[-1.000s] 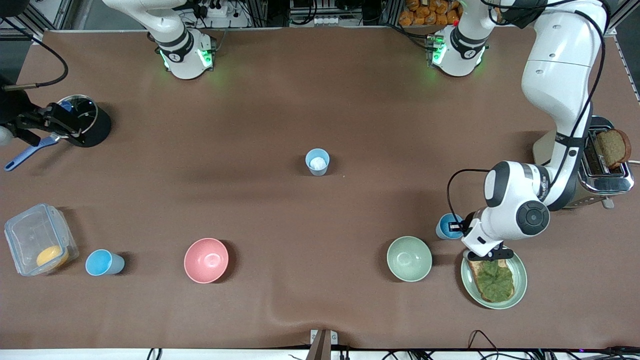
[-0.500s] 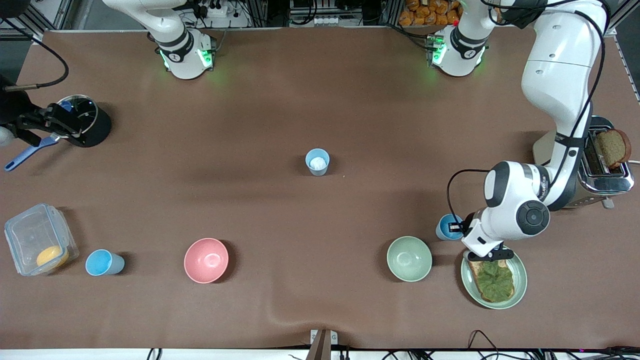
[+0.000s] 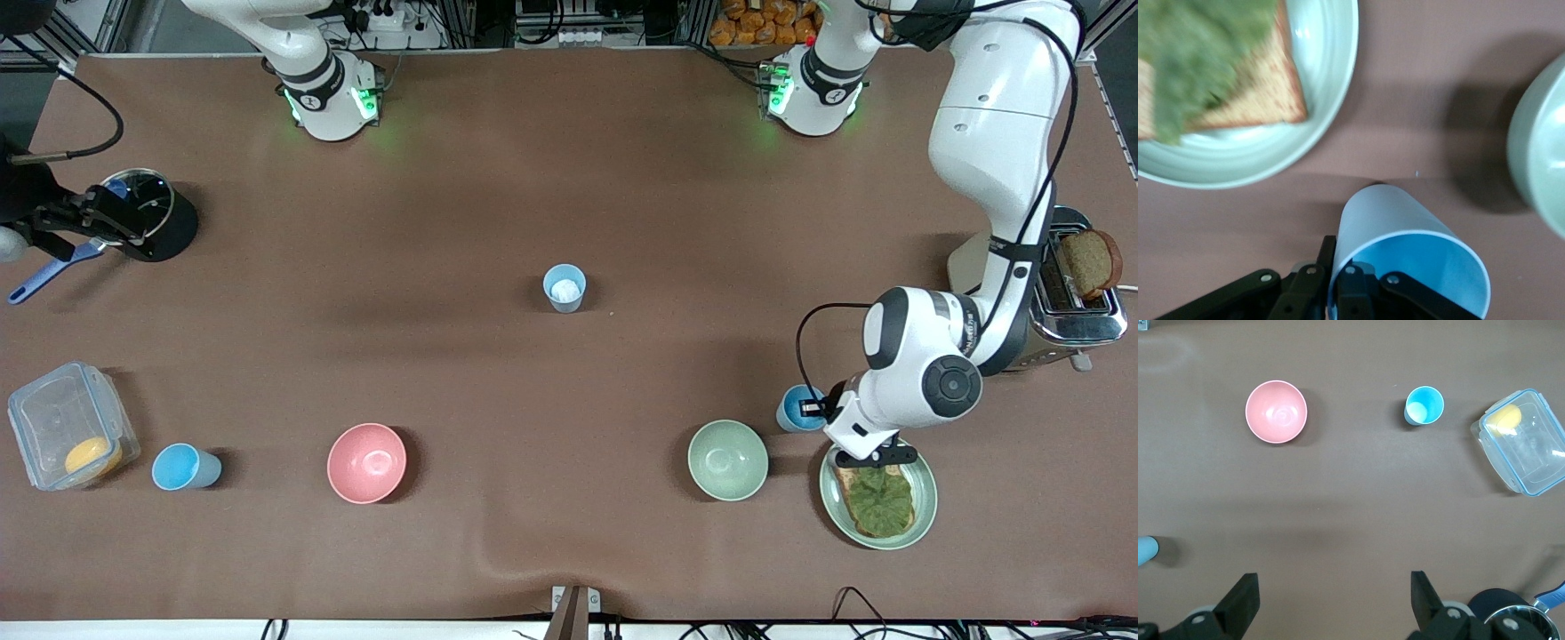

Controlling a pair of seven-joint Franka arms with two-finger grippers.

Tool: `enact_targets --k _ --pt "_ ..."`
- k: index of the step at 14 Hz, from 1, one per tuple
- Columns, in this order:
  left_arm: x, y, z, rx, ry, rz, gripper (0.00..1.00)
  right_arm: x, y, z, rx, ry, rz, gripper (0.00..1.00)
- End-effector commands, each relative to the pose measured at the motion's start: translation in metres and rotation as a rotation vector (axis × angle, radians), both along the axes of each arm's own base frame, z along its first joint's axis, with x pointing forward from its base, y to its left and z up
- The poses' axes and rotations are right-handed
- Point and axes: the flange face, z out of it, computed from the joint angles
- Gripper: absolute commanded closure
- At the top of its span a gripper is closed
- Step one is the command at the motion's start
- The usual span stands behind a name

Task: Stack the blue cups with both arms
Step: 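Lift the blue cup with the left gripper and carry it toward the tissue cup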

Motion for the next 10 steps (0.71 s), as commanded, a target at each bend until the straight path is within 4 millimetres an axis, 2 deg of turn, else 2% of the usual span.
enact_targets --k 1,2,3,5,6,8,10 --pt "-0.004 -0.003 0.069 0.008 -0.050 0.040 1.00 0.003 0.000 0.001 0.014 0.004 0.008 0.00" --pt "-0.007 -0.013 0.088 0.010 -0.052 0.074 1.00 0.003 0.000 0.001 0.014 0.005 0.008 0.00" --pt "-0.014 -0.031 0.106 0.005 -0.048 0.105 1.00 0.003 0.000 0.001 0.014 0.005 0.012 0.00" --pt "-0.034 -0.062 0.126 0.014 0.026 0.123 1.00 0.003 0.000 0.001 0.014 0.005 0.014 0.00" --pt "-0.043 -0.084 0.137 0.003 0.041 0.122 1.00 0.003 0.000 0.001 0.014 0.005 0.014 0.00" --pt "-0.063 -0.133 0.149 -0.016 0.066 0.166 1.00 0.003 0.000 0.001 0.014 0.005 0.014 0.00" --pt "-0.079 -0.174 0.156 -0.030 0.073 0.191 1.00 0.003 0.000 0.001 0.014 0.005 0.014 0.00"
